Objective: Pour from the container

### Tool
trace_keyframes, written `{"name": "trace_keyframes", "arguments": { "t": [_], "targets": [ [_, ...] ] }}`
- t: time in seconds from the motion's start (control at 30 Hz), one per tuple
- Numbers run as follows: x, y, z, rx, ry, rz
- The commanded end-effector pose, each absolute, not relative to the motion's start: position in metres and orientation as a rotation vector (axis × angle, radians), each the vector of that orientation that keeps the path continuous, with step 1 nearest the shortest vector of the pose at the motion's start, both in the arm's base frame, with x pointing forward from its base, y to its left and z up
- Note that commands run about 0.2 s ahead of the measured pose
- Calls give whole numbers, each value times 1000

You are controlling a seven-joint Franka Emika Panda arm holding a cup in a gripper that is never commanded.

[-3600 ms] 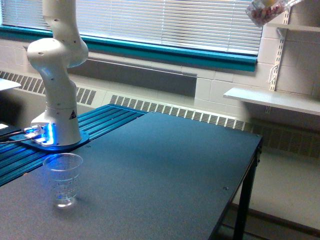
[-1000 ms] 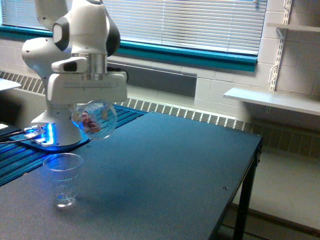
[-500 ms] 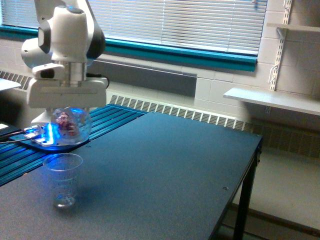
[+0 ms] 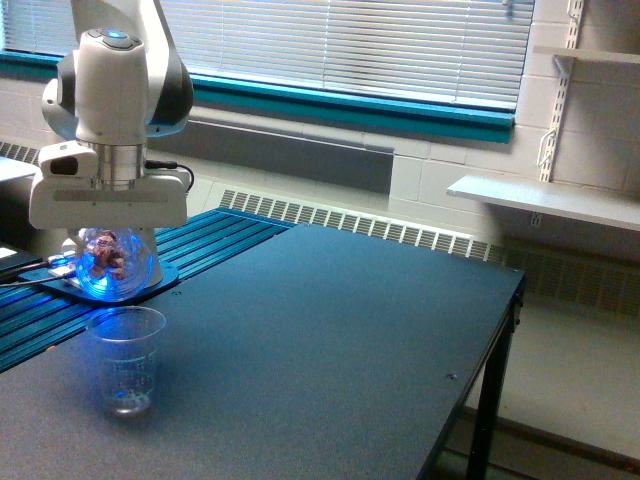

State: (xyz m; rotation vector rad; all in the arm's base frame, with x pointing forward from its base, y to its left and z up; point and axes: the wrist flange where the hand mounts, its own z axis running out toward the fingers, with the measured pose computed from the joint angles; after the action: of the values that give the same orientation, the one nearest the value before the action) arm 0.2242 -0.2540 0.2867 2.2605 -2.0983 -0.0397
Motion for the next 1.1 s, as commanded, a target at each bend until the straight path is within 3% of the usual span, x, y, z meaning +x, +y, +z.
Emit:
{"name": "trace_keyframes", "arguments": {
  "t": [0.03,0.53,1.1],
  "targets": [
    [232,-259,288,2249,-2110,-54],
    [235,-248,270,2241,-2173,-242],
    [261,-267,288,2216,-2225,-224]
  ]
}}
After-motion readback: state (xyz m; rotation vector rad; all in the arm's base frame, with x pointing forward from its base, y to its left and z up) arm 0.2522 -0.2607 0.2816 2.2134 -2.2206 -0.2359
